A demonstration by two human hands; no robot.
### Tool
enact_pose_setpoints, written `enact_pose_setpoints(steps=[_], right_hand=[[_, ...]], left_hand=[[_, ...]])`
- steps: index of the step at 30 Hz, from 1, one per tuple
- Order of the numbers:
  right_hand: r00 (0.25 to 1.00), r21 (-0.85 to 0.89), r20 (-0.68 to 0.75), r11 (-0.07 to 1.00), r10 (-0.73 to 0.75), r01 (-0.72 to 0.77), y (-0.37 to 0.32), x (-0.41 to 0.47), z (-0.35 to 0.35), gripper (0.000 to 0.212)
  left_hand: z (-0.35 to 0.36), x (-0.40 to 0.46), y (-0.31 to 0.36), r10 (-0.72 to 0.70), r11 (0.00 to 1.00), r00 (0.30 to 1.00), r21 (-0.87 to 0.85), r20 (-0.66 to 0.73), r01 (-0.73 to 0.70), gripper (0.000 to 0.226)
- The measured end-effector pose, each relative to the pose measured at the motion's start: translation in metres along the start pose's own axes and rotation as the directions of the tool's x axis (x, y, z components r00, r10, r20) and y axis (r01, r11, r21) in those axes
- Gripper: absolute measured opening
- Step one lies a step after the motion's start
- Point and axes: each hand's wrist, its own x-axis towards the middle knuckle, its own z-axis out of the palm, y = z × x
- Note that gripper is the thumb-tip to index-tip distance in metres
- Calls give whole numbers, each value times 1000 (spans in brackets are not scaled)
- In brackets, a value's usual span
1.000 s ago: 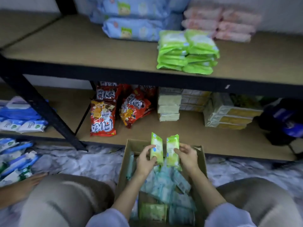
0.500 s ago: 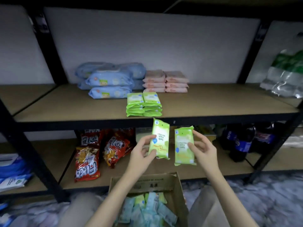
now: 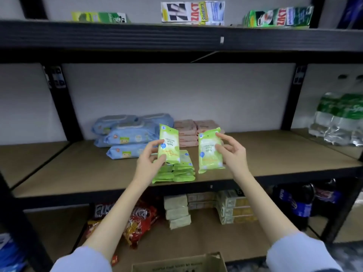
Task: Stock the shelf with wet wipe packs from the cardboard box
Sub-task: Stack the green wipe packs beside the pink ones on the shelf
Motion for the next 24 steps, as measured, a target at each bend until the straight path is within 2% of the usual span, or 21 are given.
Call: enact_pose_setpoints(steps=[7, 10, 13, 17, 20, 24], right_hand=[[996, -95, 30, 992, 81, -77, 23, 34, 42, 33], [990, -94, 53, 988, 129, -124, 35, 40, 53, 31], [962, -109, 153, 972, 224, -209, 38, 41, 59, 37], [888, -273, 316, 928, 334, -253, 42, 36, 61, 53], [889, -276, 311, 927, 337, -255, 47, 36, 61, 57], [923, -255, 162, 918, 350, -304, 48, 36, 57, 65]], left_hand=[[-9, 28, -27, -152, 981, 988, 120, 3, 151, 26], [-10, 29, -37, -200, 969, 979, 138, -48, 205, 21], [-14, 27, -43, -216, 948, 975, 227, -58, 223, 17], [-14, 26, -46, -221, 943, 974, 247, -42, 225, 15], [-9, 28, -42, -239, 942, 968, 225, -70, 249, 14], [-5, 31, -37, -339, 894, 936, 277, -94, 352, 54]])
